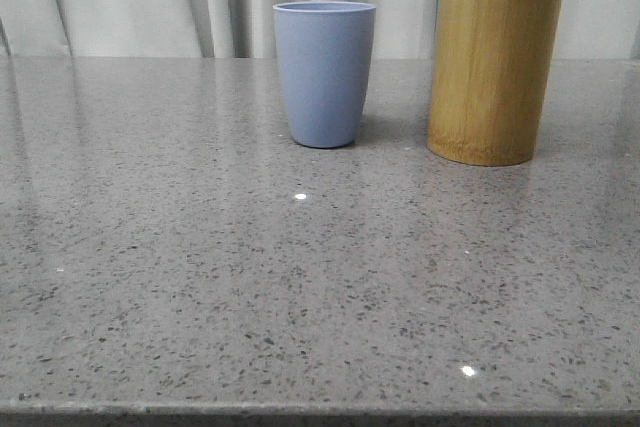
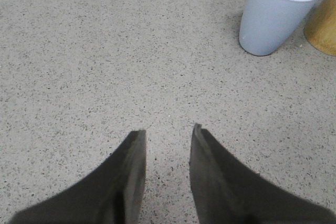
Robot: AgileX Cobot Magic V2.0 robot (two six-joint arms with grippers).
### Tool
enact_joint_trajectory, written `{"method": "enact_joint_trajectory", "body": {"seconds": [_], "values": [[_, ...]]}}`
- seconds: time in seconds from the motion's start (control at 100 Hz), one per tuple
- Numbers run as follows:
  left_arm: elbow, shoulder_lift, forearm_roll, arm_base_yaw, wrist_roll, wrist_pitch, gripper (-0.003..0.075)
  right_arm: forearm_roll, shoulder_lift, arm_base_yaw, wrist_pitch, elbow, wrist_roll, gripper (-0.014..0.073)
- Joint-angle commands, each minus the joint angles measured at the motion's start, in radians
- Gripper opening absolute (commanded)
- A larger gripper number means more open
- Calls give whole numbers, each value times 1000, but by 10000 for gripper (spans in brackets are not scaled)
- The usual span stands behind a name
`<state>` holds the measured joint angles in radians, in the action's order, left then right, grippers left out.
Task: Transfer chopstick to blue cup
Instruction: 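Lift the pink chopstick out of the bamboo holder with the right gripper, then lower the pink chopstick into the blue cup and open the right gripper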
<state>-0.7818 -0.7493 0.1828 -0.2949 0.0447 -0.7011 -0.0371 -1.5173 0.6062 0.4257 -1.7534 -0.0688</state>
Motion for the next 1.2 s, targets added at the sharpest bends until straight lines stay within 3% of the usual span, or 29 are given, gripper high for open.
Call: {"method": "enact_joint_trajectory", "body": {"seconds": [0.0,0.67,0.94,1.19], "values": [[-24,5,9,5,-7,77,211,-26,-4,2,-109,-33,-1,13],[-24,5,9,5,-7,77,211,-49,-174,-39,-84,-32,95,20],[-24,5,9,5,-7,77,211,-50,-186,-41,-69,-32,96,237],[-24,5,9,5,-7,77,211,-50,-178,-41,-72,-32,96,247]]}}
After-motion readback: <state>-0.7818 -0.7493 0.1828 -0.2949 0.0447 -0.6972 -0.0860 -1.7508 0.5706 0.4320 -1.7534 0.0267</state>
